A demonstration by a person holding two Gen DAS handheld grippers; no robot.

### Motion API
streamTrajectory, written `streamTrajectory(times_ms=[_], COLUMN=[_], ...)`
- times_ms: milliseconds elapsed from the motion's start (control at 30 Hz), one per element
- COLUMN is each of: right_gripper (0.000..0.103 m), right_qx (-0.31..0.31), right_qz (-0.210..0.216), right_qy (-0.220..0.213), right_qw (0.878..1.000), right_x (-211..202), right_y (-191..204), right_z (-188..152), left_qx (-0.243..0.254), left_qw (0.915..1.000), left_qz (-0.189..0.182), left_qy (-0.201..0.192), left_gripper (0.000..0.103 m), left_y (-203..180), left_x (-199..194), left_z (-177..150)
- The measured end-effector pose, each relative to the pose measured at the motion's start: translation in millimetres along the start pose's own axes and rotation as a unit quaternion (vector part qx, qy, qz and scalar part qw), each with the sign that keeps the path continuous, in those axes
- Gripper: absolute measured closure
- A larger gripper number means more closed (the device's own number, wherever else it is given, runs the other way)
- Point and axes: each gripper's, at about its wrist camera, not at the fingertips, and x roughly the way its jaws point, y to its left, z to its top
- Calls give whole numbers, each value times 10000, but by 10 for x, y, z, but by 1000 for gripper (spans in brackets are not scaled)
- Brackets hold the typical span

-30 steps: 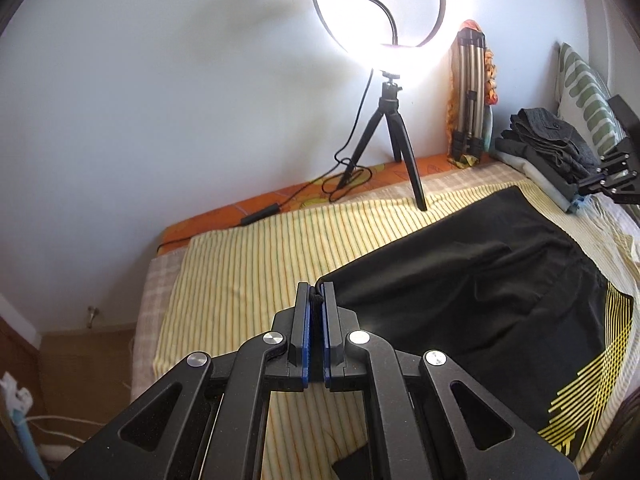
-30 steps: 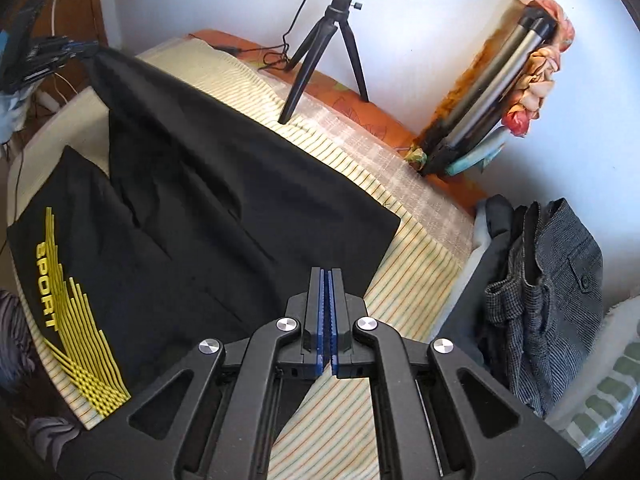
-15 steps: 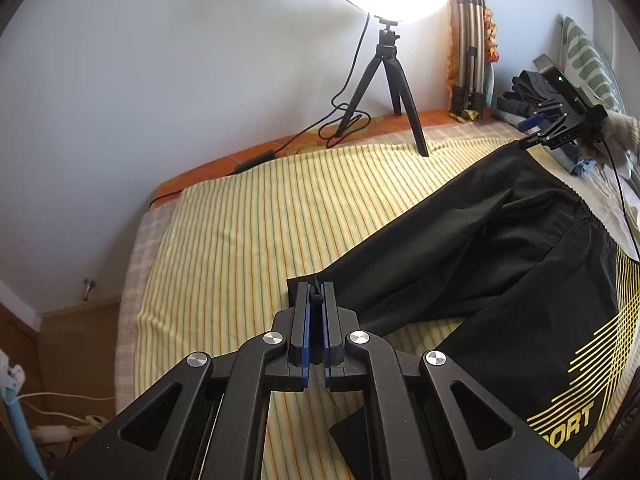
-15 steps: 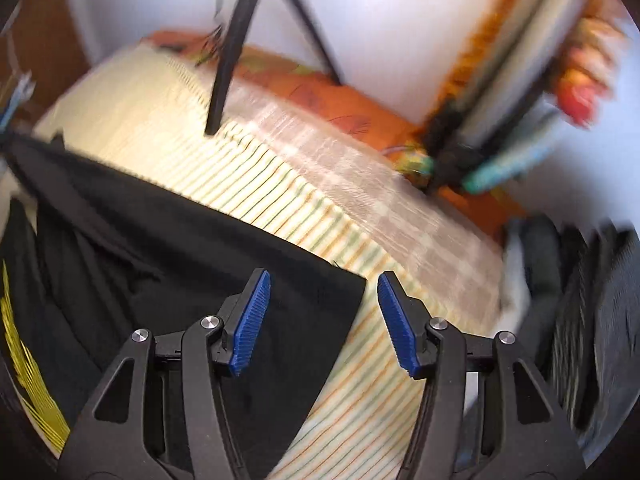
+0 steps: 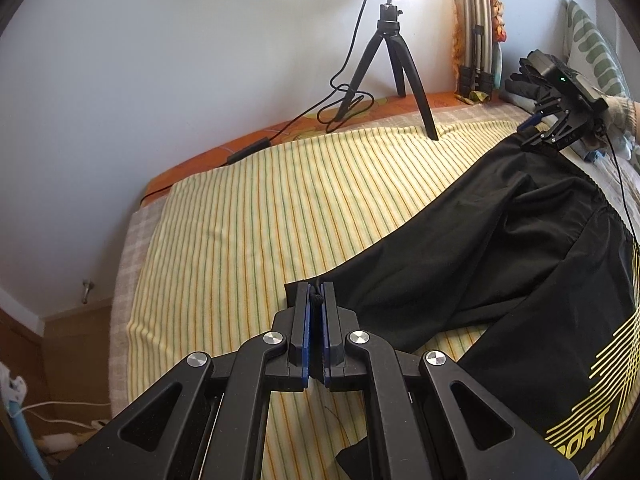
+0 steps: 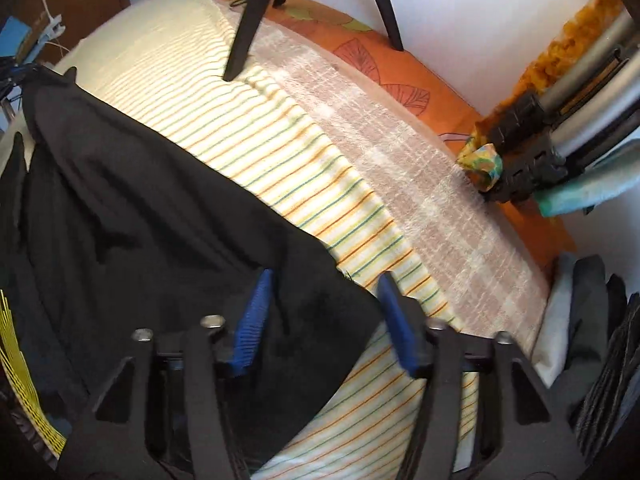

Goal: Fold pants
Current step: 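Lift the waistband with both tools and fold it over toward the leg hems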

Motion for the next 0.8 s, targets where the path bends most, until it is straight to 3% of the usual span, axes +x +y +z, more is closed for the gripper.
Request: streamTrajectory(times_ms=[33, 167, 433, 800], right_gripper=[79, 85, 86, 89], right_qx=[-37, -105, 681, 677], right_qz=[7, -398, -815, -1117], right_qy=[-20, -107, -1101, -1656], right_qw=[10000, 9991, 9882, 9775], right_x=[-21, -115, -958, -1766], right_y=[40, 245, 303, 972], right_z=[-14, -81, -380, -987], left_qx=[0, -14, -1, -85], left_qw=[10000, 10000, 9991, 9978], left_qz=[2, 40, 135, -4], left_qy=[-12, -80, -394, -663], left_gripper=[100, 100, 100, 100], left_y=[-3, -12, -20, -191], left_x=[-3, -43, -408, -887], left_z=[0, 19, 38, -359])
